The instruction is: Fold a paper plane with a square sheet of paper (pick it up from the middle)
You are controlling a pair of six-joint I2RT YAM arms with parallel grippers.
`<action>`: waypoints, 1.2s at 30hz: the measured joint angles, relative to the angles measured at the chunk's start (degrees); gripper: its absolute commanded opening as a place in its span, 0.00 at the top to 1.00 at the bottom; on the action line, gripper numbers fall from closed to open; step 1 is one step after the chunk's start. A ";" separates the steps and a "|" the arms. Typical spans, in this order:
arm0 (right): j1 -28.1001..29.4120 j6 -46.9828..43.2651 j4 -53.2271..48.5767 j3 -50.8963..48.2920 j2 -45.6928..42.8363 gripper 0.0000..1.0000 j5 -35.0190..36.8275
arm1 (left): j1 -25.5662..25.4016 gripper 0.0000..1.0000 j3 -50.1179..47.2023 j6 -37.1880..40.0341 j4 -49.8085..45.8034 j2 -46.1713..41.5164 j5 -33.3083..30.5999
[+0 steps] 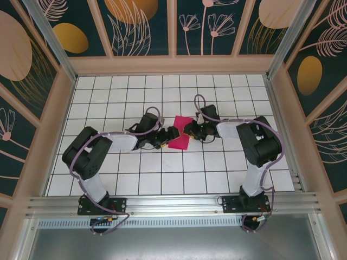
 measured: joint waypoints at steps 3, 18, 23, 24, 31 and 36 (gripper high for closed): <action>-0.09 0.00 0.37 -0.17 0.00 0.71 -0.39 | -0.22 0.32 0.04 -1.25 0.37 0.39 0.68; -0.35 -0.20 1.38 -1.49 -4.44 0.67 -0.57 | -0.24 0.86 -2.47 -5.86 4.66 1.40 -1.18; -0.50 -0.31 3.52 -1.46 -8.28 0.66 -0.66 | 0.02 0.95 -2.97 -4.66 4.61 1.40 -3.28; -0.50 -0.37 3.93 -1.46 -8.41 0.67 -0.66 | 0.17 0.96 -3.10 -4.20 4.61 1.33 -3.56; 0.35 -0.50 4.13 -0.72 -8.07 0.68 -0.55 | 2.51 0.96 -5.38 -0.74 1.57 -1.79 -6.51; 2.89 -0.90 4.09 1.66 -5.88 0.73 -0.37 | 4.96 0.96 -6.14 2.73 -1.49 -5.57 -8.09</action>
